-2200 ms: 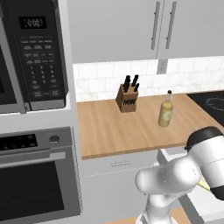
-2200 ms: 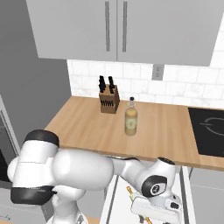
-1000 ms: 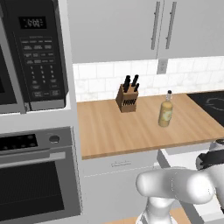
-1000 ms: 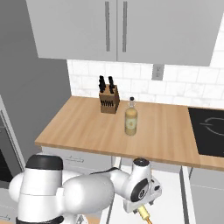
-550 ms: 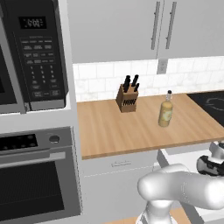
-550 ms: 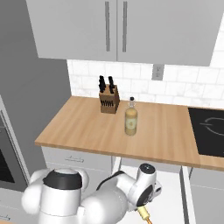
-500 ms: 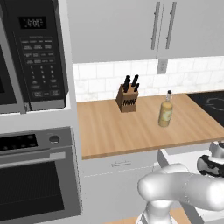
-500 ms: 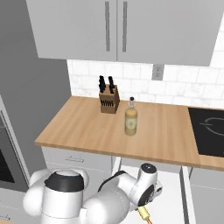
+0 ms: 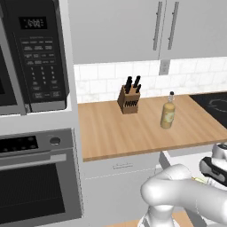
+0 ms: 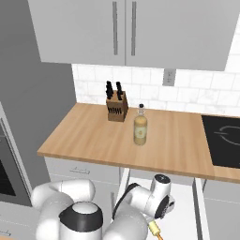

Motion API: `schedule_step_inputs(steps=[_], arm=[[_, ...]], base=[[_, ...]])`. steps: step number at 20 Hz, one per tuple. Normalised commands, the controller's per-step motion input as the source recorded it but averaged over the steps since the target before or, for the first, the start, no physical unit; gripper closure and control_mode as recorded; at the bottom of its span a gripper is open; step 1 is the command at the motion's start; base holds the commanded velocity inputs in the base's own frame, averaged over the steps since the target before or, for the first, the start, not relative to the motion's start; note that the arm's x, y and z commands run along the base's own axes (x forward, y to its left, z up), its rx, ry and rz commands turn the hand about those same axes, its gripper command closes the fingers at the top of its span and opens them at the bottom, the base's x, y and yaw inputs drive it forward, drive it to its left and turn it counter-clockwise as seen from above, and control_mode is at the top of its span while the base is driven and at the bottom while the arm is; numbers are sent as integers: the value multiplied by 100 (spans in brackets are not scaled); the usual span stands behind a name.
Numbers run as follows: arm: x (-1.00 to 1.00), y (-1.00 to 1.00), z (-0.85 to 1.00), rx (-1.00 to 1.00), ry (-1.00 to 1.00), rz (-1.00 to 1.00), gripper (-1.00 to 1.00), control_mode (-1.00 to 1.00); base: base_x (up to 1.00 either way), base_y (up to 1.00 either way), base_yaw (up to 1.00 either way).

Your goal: Pick the rolling pin from the drawer and place it on the counter.

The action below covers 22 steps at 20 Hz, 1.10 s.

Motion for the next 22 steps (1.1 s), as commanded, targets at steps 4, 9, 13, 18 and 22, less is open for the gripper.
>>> schedule_step_inputs(steps=[4,9,13,18,22], arm=[[-1,28,-20,0,3,0,-100,-100],[0,8,-34,0,0,0,-100,-100],[0,0,-10,0,0,0,100,-100],[-4,0,12,0,0,-1,100,-100],[-30,0,93,0,0,-8,100,-100]], base=[[0,0,0],[0,0,0],[0,0,0],[0,0,0],[0,0,0]])
